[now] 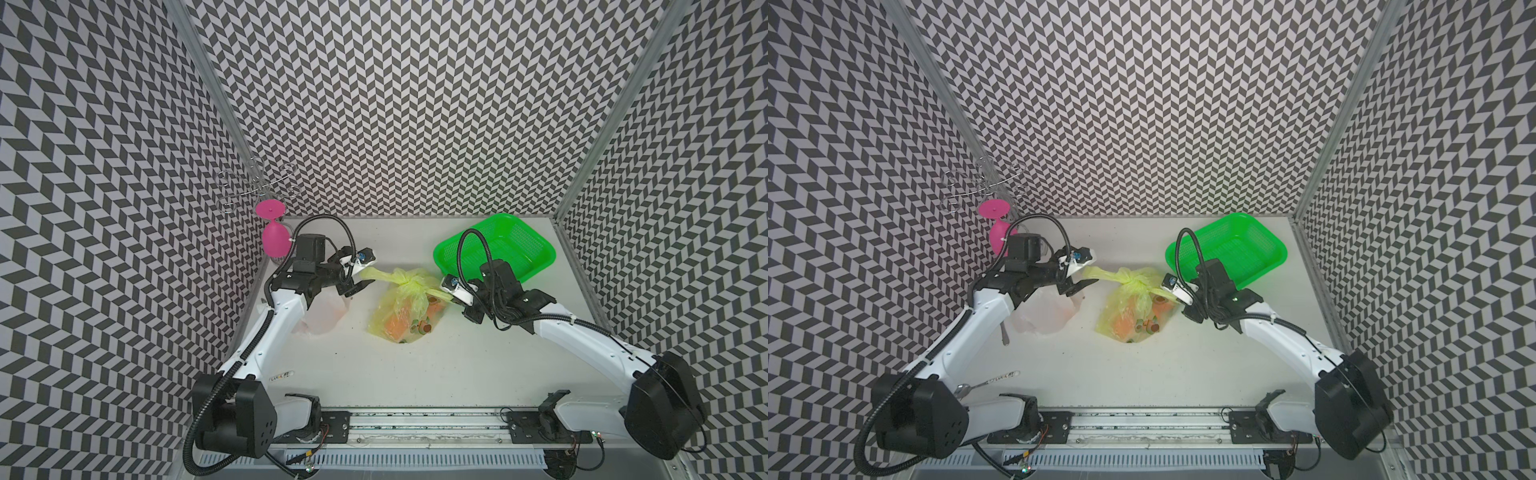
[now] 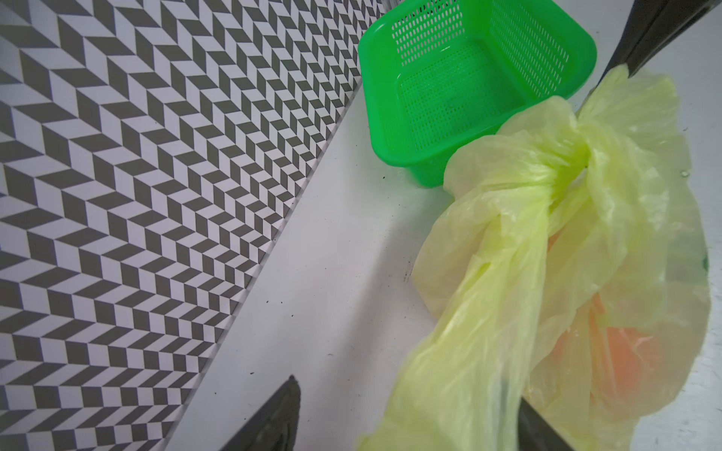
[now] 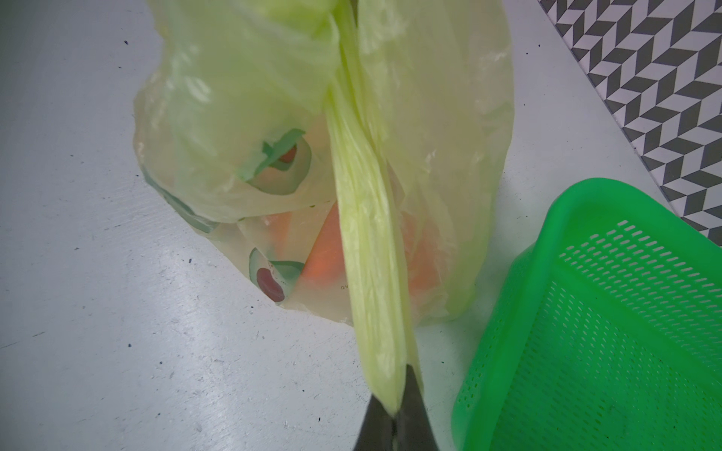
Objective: Place the oranges into plastic bags & tie knots
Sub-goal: Tie the plastic bag at the center of the board.
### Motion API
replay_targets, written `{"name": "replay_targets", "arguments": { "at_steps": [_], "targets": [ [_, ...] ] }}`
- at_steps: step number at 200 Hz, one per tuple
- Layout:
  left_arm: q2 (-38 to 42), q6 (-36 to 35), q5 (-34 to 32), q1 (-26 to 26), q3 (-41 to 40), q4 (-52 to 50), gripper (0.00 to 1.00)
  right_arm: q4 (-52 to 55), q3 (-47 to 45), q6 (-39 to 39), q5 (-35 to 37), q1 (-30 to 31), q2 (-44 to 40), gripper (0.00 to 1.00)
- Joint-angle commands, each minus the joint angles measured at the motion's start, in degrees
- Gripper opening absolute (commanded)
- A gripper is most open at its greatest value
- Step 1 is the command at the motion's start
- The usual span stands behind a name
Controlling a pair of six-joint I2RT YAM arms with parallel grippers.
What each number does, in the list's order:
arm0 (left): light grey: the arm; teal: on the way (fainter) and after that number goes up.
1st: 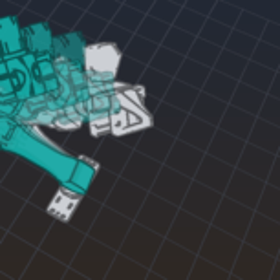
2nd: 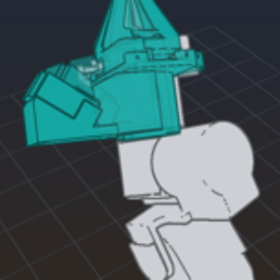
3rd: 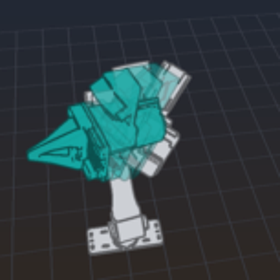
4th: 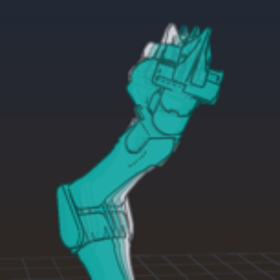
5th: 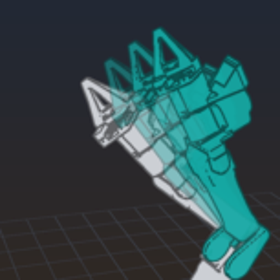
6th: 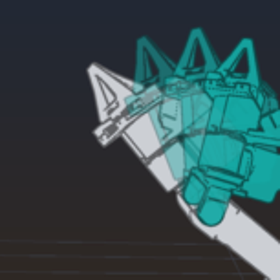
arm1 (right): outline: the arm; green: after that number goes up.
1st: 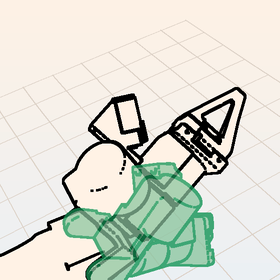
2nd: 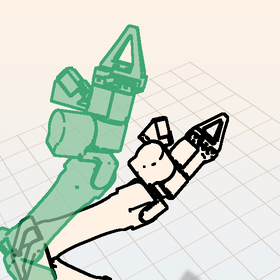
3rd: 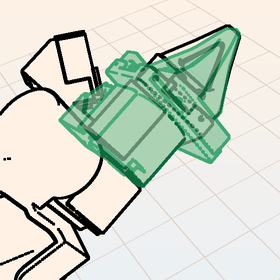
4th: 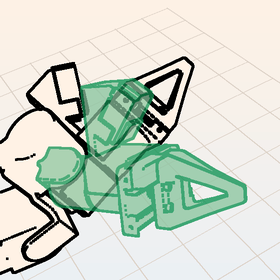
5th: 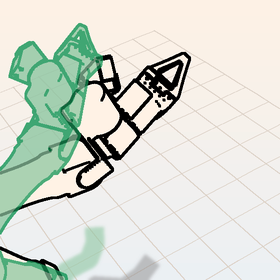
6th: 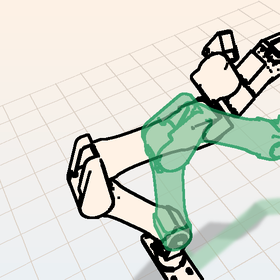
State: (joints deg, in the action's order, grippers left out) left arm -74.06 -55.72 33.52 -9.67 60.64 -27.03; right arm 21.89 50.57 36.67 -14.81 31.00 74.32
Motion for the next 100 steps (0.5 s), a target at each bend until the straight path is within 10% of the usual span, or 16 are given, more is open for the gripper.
{"name": "replay_targets", "arguments": {
  "at_steps": [1, 19, 36, 100],
  "targets": [
    [-2.03, -4.29, -3.81, -3.68, 1.38, -0.22, 0.79, -0.53, 1.53, 0.65, -0.48, 0.26, 0.43, 0.00],
    [-3.76, -3.92, -4.88, -6.30, 2.45, 0.07, 0.59, -0.62, 1.27, 0.35, 0.11, 0.23, 0.36, 0.00],
    [-5.49, -3.23, -4.78, -6.68, 4.97, -2.62, 0.00, -0.46, 0.45, 0.83, 3.29, 0.21, 0.41, 0.00],
    [-6.12, 2.13, -10.65, 6.33, -8.56, 16.33, 0.00, -2.67, -16.27, 8.01, 14.35, -4.56, -1.46, 0.00]
  ]
}}
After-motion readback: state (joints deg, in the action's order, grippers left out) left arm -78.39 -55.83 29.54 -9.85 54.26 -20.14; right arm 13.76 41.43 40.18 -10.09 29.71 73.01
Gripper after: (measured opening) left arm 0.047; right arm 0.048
